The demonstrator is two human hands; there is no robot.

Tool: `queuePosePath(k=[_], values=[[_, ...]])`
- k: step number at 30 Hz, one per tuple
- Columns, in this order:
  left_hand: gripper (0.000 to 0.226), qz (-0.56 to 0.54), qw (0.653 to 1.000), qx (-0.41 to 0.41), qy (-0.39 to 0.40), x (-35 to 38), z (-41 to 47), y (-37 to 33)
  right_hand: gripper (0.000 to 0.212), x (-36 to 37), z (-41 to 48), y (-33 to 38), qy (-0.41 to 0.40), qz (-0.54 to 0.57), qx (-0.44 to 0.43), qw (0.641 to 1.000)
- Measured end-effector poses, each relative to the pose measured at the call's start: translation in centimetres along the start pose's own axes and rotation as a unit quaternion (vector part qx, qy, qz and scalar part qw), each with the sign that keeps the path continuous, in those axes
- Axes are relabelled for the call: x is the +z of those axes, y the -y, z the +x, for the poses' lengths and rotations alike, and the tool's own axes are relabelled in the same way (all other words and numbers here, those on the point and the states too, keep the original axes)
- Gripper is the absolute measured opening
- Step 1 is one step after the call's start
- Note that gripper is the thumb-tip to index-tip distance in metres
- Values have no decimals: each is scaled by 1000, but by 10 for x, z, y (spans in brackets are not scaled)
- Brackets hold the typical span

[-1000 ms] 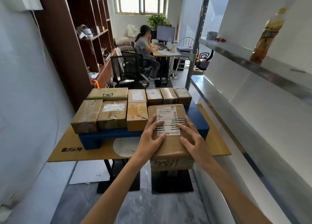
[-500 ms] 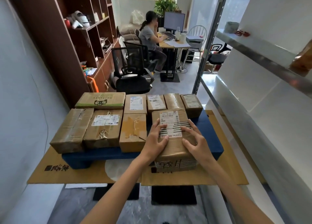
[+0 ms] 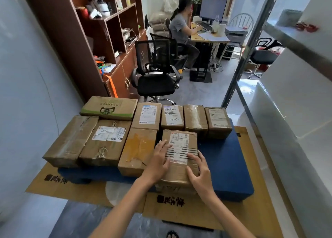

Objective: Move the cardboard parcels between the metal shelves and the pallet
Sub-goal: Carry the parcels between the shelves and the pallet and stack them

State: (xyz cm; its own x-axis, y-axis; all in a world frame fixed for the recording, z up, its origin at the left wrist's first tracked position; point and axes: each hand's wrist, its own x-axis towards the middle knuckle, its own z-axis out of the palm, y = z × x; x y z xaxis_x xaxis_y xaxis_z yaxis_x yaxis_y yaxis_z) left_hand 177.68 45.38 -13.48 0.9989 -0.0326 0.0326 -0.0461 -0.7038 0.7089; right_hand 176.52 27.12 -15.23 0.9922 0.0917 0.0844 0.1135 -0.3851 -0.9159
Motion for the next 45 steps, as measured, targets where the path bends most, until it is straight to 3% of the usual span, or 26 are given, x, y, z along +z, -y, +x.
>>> queuePosePath(k=[4, 8, 25, 32, 37, 41, 45], values=[[42, 67, 992, -51, -97, -12, 13, 22, 47, 8, 11, -3, 11, 10, -7, 1000], [42, 63, 985, -135, -83, -18, 22, 34, 46, 13, 19, -3, 15, 25, -5, 1000], [32, 195, 969, -107, -107, -15, 25, 30, 35, 24, 31, -4, -2, 41, 9, 999], [38, 245, 963, -87, -78, -20, 26, 34, 34, 25, 33, -4, -8, -5, 6, 1000], [36, 271, 961, -57, -17, -32, 31, 40, 36, 24, 32, -3, -28, -148, -23, 988], [37, 228, 972, -26, 46, -55, 46, 46, 41, 18, 30, 8, -20, -229, -26, 973], [37, 178, 982, 17, 60, -76, 60, 48, 38, 14, 16, 23, -90, -227, 11, 970]])
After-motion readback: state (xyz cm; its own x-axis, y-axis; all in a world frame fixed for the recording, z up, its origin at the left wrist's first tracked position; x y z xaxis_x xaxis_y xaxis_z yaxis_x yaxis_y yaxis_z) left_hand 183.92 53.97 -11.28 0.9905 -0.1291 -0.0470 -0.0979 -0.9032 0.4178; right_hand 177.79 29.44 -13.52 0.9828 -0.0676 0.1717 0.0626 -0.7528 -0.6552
